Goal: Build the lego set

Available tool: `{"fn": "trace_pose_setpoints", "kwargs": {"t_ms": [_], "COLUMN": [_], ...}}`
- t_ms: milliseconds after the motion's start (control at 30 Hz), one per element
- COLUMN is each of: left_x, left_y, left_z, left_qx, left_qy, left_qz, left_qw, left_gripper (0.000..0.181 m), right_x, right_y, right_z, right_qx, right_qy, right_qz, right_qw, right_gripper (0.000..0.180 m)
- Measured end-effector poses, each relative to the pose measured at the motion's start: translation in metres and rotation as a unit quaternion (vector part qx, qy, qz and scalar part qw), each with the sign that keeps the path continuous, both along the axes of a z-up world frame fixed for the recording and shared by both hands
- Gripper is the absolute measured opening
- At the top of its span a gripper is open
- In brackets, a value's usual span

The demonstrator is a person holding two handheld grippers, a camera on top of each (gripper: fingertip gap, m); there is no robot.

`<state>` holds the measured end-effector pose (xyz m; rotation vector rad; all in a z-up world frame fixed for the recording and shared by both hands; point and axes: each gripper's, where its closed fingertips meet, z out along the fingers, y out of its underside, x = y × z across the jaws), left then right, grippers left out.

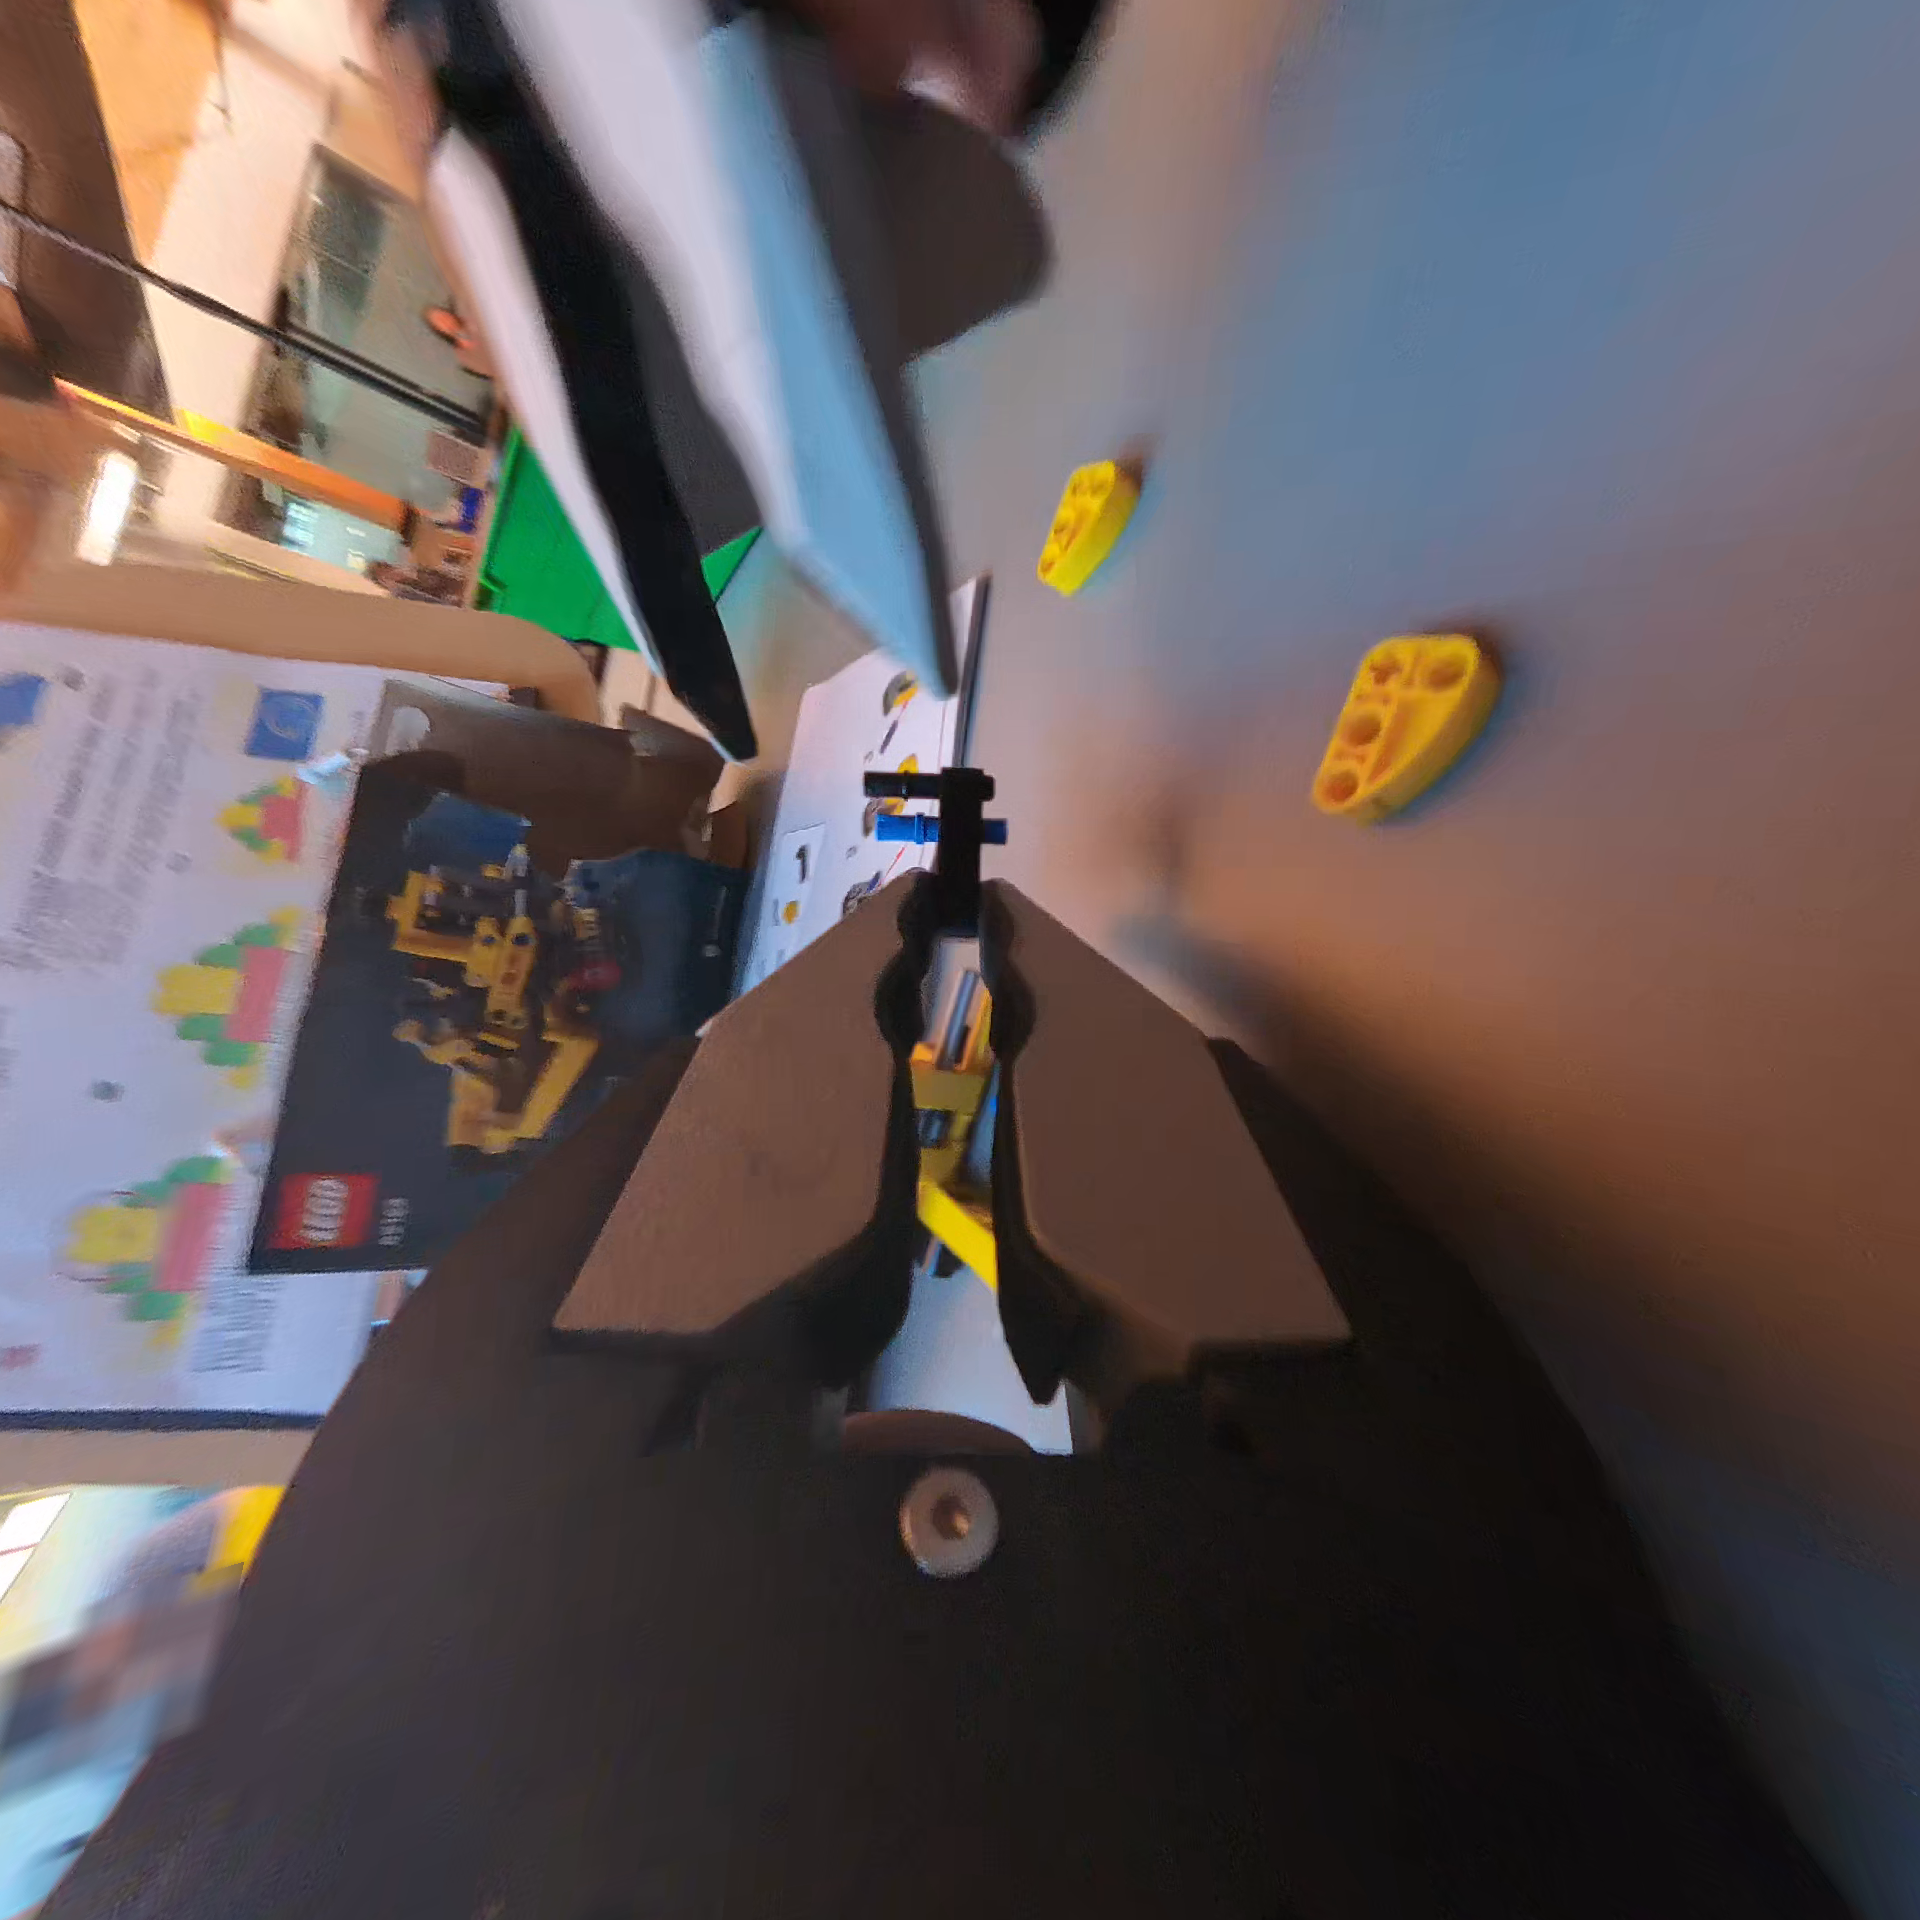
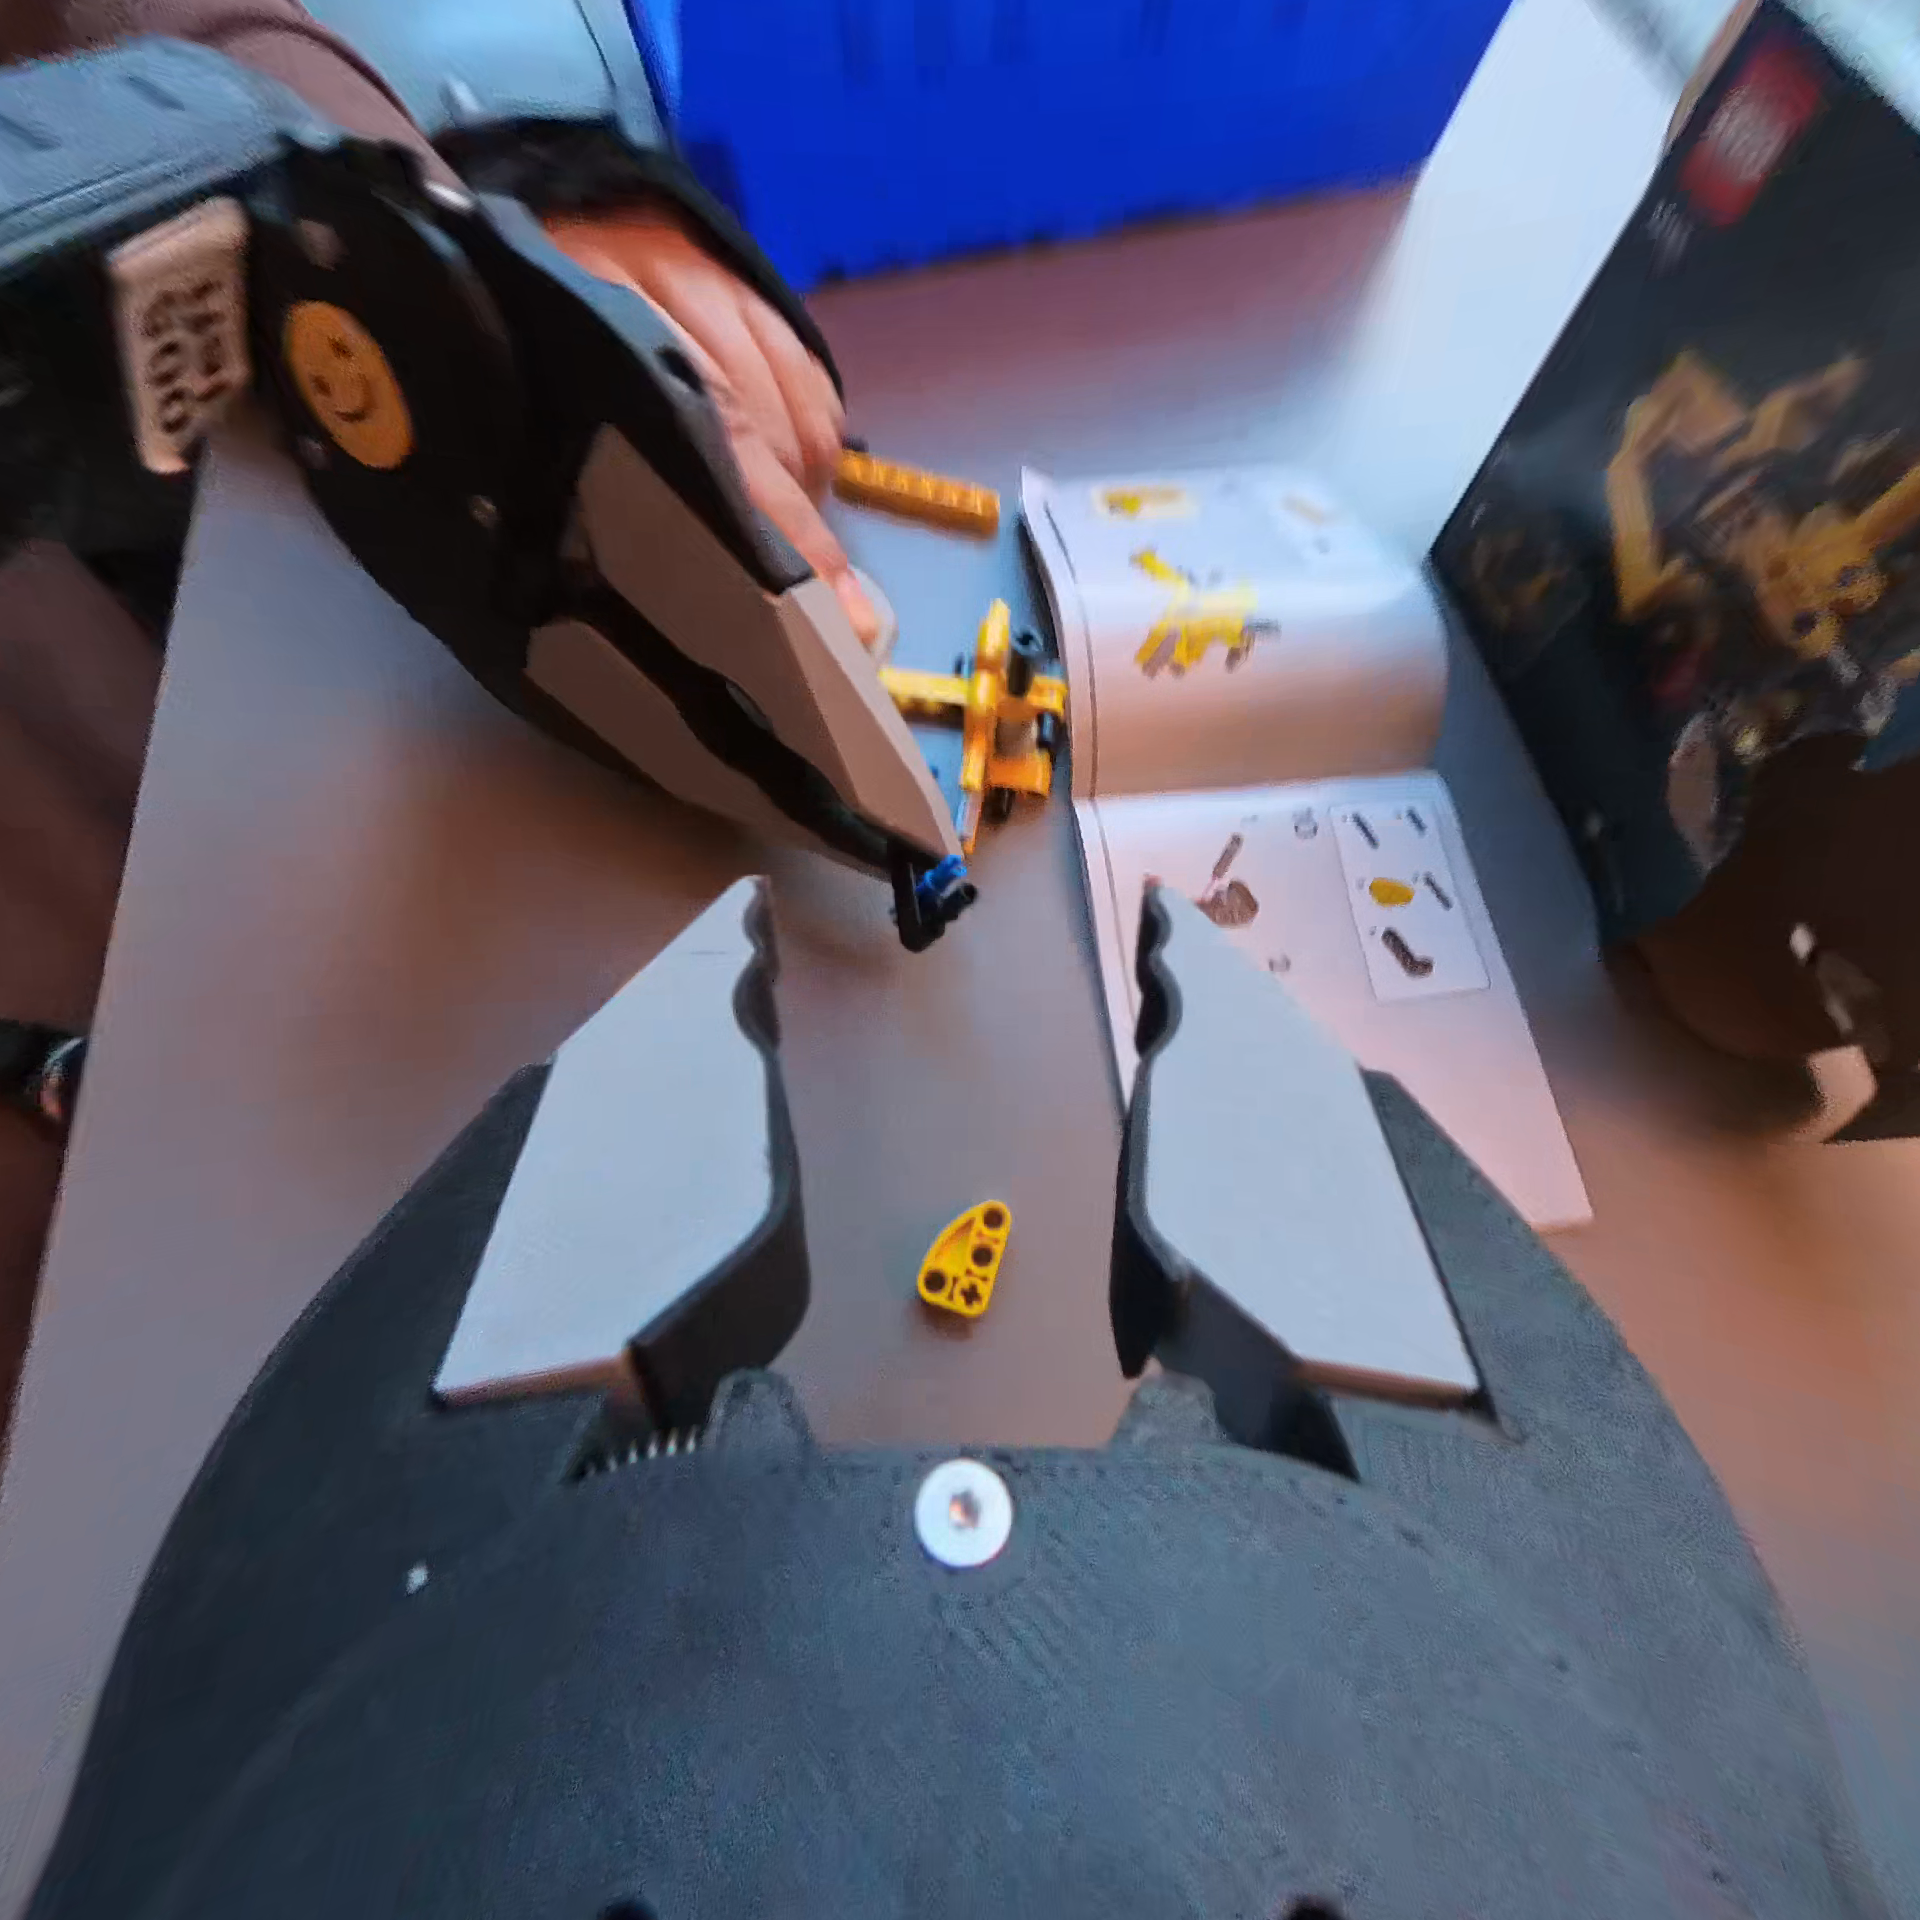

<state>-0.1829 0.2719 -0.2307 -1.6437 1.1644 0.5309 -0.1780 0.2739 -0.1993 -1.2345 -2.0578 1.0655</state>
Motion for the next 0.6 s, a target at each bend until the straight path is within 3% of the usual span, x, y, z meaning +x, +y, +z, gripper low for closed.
{"fn": "trace_pose_setpoints", "kwargs": {"t_ms": [133,300,433,533,600], "left_x": [0.012,0.008,0.01,0.011,0.01], "left_y": [-0.008,-0.013,-0.013,-0.013,-0.012], "left_z": [0.004,0.004,0.002,0.005,0.011], "left_qx": [-0.052,-0.105,-0.118,-0.114,-0.109], "left_qy": [-0.098,-0.148,-0.15,-0.159,-0.183], "left_qz": [-0.025,-0.022,-0.026,-0.027,-0.024], "left_qw": [0.994,0.983,0.981,0.98,0.977], "left_gripper": [0.005,0.005,0.005,0.005,0.005], "right_x": [0.007,0.011,0.005,0.002,-0.001], "right_y": [-0.011,-0.017,-0.015,-0.02,-0.021], "right_z": [-0.007,-0.018,-0.022,-0.023,-0.023], "right_qx": [0.114,0.181,0.163,0.159,0.152], "right_qy": [0.08,0.084,0.083,0.087,0.092], "right_qz": [0.025,0.056,0.042,0.047,0.041], "right_qw": [0.99,0.978,0.982,0.982,0.983], "right_gripper": [0.062,0.028,0.043,0.04,0.048]}}
